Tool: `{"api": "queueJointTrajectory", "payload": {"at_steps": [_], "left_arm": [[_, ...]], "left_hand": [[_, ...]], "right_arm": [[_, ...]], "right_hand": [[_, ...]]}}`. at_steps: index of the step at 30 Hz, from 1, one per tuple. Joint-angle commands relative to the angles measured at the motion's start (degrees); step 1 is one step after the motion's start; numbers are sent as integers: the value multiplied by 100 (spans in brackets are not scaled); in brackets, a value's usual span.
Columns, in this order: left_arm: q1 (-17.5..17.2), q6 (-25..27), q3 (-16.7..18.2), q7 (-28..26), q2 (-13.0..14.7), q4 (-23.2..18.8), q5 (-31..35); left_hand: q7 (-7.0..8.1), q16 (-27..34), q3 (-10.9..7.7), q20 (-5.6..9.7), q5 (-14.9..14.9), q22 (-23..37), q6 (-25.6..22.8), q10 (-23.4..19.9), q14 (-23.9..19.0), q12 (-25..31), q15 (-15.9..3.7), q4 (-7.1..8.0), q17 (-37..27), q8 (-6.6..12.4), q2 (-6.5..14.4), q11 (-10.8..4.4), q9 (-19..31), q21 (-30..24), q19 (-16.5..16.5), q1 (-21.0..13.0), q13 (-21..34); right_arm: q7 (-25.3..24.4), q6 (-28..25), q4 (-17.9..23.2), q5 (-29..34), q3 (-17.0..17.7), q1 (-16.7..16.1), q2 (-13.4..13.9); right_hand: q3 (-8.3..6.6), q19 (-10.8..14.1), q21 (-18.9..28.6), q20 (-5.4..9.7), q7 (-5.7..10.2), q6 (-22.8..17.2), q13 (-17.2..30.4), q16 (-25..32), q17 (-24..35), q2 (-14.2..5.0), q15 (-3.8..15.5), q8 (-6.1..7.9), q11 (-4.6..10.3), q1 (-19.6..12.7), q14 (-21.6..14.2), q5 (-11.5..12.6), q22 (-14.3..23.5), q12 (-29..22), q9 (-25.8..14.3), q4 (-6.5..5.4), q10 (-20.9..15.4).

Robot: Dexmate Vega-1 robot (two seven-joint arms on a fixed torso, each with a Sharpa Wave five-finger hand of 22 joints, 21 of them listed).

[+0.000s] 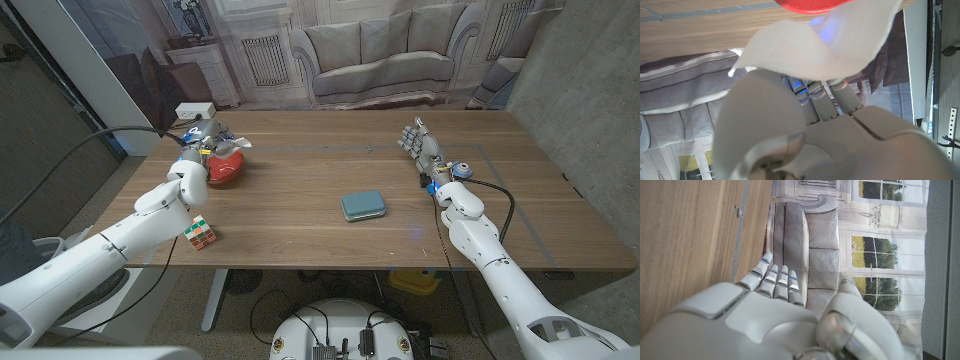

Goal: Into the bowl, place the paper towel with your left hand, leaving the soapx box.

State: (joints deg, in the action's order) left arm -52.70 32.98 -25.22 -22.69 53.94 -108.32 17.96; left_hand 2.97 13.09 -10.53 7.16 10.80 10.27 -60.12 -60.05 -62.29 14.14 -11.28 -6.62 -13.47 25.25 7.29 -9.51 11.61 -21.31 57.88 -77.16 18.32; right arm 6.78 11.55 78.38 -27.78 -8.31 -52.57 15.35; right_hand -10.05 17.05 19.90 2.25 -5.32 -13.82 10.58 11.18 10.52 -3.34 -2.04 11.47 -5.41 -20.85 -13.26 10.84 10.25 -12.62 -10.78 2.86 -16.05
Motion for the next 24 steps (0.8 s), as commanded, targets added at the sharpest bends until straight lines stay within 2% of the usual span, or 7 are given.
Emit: {"api": "queueJointTrajectory", "payload": {"at_steps": [1, 24], "left_arm": [[96, -314, 56, -192, -28, 390, -147], [369, -201, -137, -394, -74, 861, 59]], "left_hand": [[1, -11, -36, -1, -19, 18, -44, -49, -50, -45, -166, -1, -22, 45, -47, -9, 11, 23, 0, -1, 29], [35, -13, -54, -6, -18, 20, -76, -79, -62, -86, -170, 6, -54, 57, -57, -33, 2, 29, -19, 6, 76]], "right_arm": [[-99, -88, 137, 70, -31, -11, 20], [-142, 60, -72, 65, -48, 19, -122]], "right_hand": [[-11, 29, -21, 37, 13, -57, 17, -9, 30, -28, -8, -11, -11, -3, -38, -19, 21, 29, -22, 47, -47], [-3, 43, -55, 36, 11, -54, 17, -13, 31, -34, -12, -14, -12, 3, -33, -20, 23, 30, -22, 53, -51]]}}
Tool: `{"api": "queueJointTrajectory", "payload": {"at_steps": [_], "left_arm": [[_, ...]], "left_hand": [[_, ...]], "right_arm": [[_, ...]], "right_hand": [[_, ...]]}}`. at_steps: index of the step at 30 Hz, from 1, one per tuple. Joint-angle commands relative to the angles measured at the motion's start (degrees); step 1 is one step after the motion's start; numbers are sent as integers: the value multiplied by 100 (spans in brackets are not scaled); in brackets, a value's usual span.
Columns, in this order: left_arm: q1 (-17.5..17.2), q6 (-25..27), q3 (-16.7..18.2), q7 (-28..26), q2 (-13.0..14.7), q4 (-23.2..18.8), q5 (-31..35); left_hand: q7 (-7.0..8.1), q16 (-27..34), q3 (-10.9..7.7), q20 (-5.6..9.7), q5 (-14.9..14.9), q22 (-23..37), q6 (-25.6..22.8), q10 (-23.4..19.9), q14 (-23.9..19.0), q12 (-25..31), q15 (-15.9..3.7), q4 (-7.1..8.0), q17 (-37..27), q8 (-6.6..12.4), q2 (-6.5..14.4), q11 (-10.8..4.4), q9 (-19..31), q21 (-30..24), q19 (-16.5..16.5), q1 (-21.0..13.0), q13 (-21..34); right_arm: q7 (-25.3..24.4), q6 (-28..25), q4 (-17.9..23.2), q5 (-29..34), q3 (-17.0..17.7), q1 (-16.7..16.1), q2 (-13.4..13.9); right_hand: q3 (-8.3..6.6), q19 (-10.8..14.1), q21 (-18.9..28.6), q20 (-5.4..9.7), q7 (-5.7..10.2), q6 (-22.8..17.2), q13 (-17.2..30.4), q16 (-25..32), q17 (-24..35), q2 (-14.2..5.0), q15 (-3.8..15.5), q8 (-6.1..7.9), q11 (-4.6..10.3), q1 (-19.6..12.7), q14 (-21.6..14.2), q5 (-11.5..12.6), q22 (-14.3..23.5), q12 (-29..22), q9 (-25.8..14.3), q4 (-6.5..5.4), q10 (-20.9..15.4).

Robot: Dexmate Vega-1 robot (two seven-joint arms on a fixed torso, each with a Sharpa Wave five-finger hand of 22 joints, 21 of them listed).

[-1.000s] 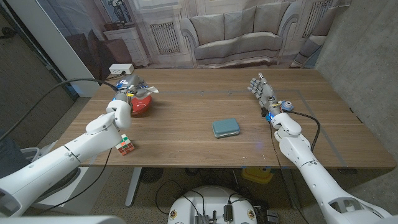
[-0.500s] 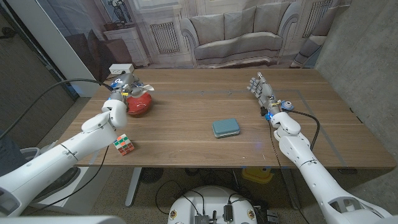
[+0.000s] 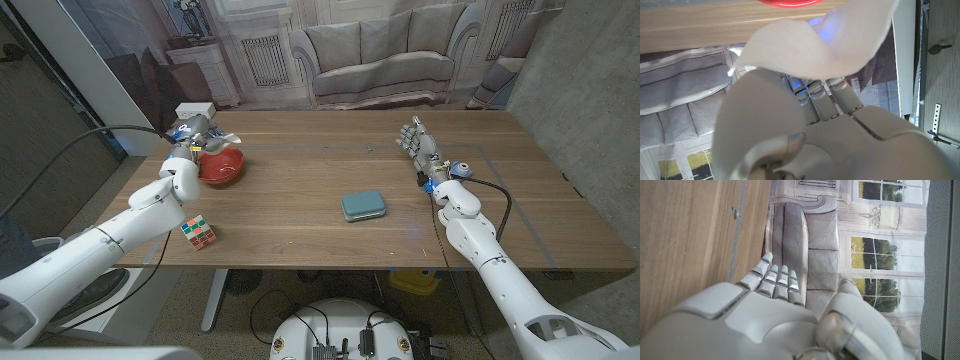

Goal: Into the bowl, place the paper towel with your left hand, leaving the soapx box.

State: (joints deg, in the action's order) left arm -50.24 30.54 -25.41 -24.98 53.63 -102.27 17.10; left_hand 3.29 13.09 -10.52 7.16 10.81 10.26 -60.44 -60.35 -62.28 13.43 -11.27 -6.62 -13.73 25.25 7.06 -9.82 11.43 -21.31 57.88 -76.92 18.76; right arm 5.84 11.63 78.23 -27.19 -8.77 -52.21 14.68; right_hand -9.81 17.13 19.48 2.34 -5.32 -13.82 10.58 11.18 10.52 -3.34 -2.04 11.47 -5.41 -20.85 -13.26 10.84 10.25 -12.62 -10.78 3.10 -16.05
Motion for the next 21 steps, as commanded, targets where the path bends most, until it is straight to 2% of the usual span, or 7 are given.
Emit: {"api": "queueJointTrajectory", "payload": {"at_steps": [1, 21], "left_arm": [[131, -2, -122, -189, -49, 293, 146], [393, 336, -408, -179, -200, 592, 362]], "left_hand": [[2, -17, -55, -6, -19, 20, -44, -49, -54, -16, -167, 7, -28, 57, -36, 3, 20, 31, -24, -16, 35], [-7, -21, -73, -5, -21, 24, -63, -64, -45, -43, -171, 8, -50, 64, -33, -29, 13, 42, -62, -19, 64]], "right_arm": [[-57, 46, -49, 9, 0, -24, -53], [-109, 29, 77, 37, 16, -106, -14]], "right_hand": [[-27, 36, -13, 27, 12, -55, 17, -13, 31, -34, -13, -13, -12, 3, -34, -20, 23, 29, -21, 29, -53], [-21, 50, -42, 24, 15, -58, 17, -9, 31, -41, -16, -14, -23, 9, -48, -21, 24, 29, -21, 33, -59]]}}
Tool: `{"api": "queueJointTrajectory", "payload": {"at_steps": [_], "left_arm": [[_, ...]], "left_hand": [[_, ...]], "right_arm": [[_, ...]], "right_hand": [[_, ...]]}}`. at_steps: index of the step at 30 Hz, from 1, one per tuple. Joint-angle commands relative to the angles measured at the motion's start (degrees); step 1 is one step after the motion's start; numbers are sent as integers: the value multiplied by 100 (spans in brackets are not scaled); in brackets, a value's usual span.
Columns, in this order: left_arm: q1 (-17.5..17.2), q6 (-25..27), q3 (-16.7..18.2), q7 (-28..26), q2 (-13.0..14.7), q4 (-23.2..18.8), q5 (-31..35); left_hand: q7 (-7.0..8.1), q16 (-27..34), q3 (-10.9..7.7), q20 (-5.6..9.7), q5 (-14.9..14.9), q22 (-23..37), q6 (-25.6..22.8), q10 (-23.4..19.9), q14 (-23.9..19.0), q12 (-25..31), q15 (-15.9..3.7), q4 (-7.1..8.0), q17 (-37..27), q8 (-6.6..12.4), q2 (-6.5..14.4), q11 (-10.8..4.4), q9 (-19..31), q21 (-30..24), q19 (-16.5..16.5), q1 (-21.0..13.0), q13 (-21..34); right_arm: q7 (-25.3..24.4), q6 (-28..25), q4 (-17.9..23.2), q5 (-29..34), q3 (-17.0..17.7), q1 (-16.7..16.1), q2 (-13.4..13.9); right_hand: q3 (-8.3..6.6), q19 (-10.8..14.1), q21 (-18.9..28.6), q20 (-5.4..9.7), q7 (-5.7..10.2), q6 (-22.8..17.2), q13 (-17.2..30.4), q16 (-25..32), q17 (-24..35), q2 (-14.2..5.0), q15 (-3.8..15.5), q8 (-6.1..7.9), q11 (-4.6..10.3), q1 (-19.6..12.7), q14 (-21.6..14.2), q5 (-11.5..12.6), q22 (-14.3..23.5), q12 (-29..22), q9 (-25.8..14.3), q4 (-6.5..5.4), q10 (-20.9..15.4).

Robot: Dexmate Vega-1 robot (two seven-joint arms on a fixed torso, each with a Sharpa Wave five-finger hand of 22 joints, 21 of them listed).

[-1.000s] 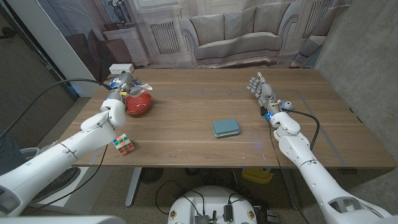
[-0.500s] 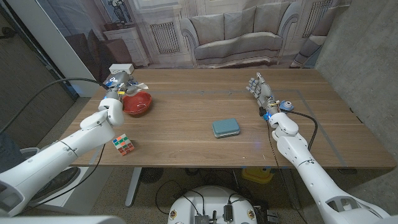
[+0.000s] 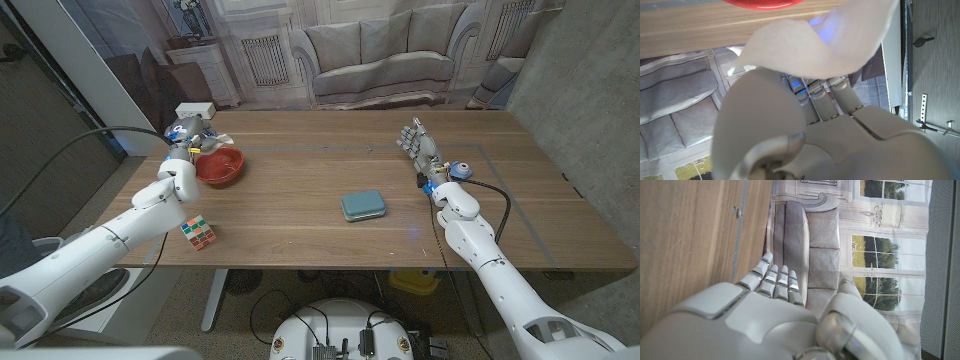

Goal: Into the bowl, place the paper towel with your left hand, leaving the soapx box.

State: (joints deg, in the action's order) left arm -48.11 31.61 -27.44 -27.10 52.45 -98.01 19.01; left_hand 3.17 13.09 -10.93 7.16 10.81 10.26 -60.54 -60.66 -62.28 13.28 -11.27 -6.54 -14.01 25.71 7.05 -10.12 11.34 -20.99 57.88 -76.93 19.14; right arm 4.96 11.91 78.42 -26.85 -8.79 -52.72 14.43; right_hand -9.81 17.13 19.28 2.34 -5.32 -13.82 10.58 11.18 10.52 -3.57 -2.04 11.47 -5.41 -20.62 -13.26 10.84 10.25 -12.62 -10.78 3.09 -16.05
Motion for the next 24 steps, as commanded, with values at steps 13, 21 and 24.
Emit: {"api": "queueJointTrajectory", "payload": {"at_steps": [13, 21, 24], "left_arm": [[421, 163, -443, 111, -293, 557, 171], [565, 238, -695, 142, -428, 717, 330], [596, 183, -745, 130, -488, 838, 320]], "left_hand": [[14, -27, -43, -8, -24, 27, -64, -33, -32, -45, -166, 3, -35, 21, -32, -5, 18, 12, -78, -17, 48], [20, -30, -49, -7, -25, 28, -60, -48, -26, -54, -174, 1, -43, 19, -36, -9, 16, 12, -83, -19, 50], [24, -28, -53, -6, -25, 29, -66, -52, -31, -57, -178, -2, -46, 22, -37, -14, 15, 10, -82, -24, 54]], "right_arm": [[35, 69, 14, 14, 12, -12, 16], [54, 30, 170, -34, 88, -84, 100], [35, 48, 264, -31, 114, -116, 120]], "right_hand": [[-17, 64, -36, 19, 13, -64, 17, -7, 30, -17, -22, -12, -21, -16, -61, -21, 25, 29, -21, 40, -63], [-14, 68, -47, 19, 15, -66, 17, -8, 30, -16, -15, -12, -24, -14, -61, -21, 26, 27, -21, 43, -69], [-12, 77, -48, 25, 14, -67, 17, -8, 30, -16, -16, -12, -20, -13, -61, -21, 26, 29, -21, 44, -67]]}}
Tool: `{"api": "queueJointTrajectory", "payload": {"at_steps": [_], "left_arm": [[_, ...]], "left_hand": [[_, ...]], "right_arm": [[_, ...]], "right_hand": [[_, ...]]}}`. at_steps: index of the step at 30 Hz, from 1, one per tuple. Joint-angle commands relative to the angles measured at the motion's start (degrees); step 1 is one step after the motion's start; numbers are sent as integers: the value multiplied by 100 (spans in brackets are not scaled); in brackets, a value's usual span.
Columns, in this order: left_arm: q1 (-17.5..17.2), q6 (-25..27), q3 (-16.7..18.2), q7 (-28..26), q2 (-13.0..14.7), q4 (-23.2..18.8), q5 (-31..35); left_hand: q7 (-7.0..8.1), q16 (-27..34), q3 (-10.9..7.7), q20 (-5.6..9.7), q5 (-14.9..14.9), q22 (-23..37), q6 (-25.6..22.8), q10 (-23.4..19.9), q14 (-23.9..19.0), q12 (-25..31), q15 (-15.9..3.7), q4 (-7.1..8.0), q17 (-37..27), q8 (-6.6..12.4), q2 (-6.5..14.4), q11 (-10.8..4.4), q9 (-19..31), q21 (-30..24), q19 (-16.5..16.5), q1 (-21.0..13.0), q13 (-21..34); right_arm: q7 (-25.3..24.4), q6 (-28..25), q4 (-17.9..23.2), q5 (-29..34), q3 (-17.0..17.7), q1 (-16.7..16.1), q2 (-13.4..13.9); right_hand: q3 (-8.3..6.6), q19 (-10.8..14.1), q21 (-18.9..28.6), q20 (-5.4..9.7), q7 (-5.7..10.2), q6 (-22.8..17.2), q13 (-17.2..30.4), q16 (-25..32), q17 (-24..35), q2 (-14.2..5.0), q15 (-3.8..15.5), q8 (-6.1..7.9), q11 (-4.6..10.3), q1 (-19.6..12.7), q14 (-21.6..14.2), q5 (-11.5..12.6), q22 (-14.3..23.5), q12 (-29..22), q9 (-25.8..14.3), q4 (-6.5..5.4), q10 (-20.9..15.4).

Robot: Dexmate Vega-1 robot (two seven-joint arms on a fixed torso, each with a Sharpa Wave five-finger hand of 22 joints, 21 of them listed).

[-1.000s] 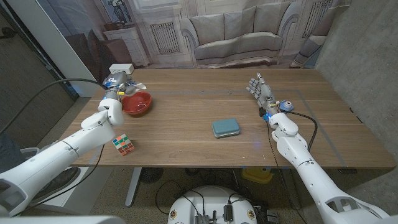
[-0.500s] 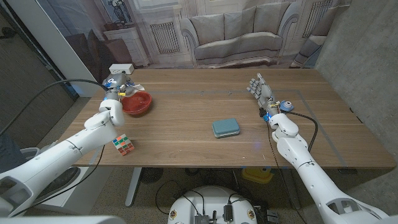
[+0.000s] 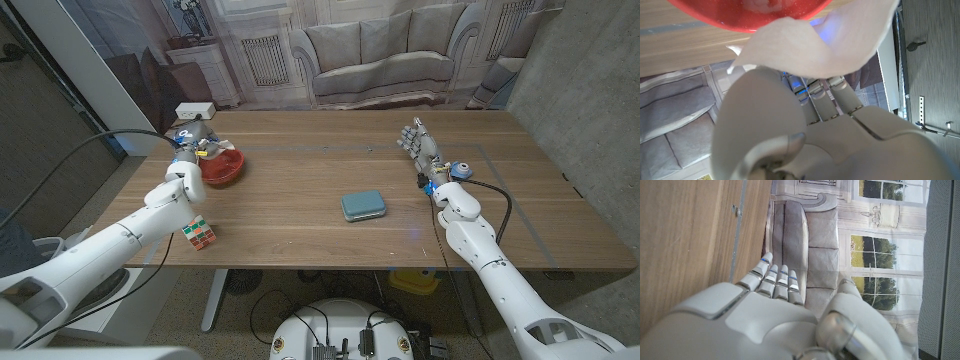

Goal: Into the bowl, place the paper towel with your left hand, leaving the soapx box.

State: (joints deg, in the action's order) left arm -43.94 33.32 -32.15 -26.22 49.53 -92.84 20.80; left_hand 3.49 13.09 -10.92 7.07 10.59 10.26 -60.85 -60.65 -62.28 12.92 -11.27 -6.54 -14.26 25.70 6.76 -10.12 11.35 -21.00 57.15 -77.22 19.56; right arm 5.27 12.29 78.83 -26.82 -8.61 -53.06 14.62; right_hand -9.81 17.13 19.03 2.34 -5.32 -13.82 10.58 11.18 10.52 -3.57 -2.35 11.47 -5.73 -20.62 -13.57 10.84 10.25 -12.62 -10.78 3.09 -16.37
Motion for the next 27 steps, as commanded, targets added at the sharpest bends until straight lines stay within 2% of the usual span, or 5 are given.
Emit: {"api": "queueJointTrajectory", "payload": {"at_steps": [1, 14, 27], "left_arm": [[186, 25, -285, 30, -225, 355, 139], [291, -36, -379, -38, -355, 647, 119], [317, 24, -444, -87, -473, 815, 28]], "left_hand": [[-7, -29, -54, 3, -4, 29, -37, -53, -30, -21, -176, -2, -21, 23, -8, -13, 14, 10, -10, 6, 13], [-7, -29, -60, 9, -6, 31, -51, -60, -33, -39, -174, 4, -32, 27, -14, -12, 10, 8, -19, 15, 20], [13, -31, -70, -6, -6, 35, -52, -53, -26, -47, -173, 8, -42, 27, -8, -23, 8, 20, -64, 18, 44]], "right_arm": [[1, 18, 243, -34, 103, -87, 105], [-76, -175, 367, -21, 126, -75, 180], [-43, -224, 301, -11, 108, -20, 205]], "right_hand": [[-12, 77, -25, 26, 11, -67, 17, -9, 30, -17, 13, -12, 8, -12, -30, -21, 26, 28, -21, 44, -37], [-6, 83, -46, 23, 13, -74, 17, -11, 29, -16, 7, -11, 8, -10, -31, -21, 26, 28, -21, 49, -40], [-2, 89, -62, 22, 9, -76, 17, -11, 30, -21, 7, -11, 3, -6, -34, -20, 27, 29, -21, 51, -41]]}}
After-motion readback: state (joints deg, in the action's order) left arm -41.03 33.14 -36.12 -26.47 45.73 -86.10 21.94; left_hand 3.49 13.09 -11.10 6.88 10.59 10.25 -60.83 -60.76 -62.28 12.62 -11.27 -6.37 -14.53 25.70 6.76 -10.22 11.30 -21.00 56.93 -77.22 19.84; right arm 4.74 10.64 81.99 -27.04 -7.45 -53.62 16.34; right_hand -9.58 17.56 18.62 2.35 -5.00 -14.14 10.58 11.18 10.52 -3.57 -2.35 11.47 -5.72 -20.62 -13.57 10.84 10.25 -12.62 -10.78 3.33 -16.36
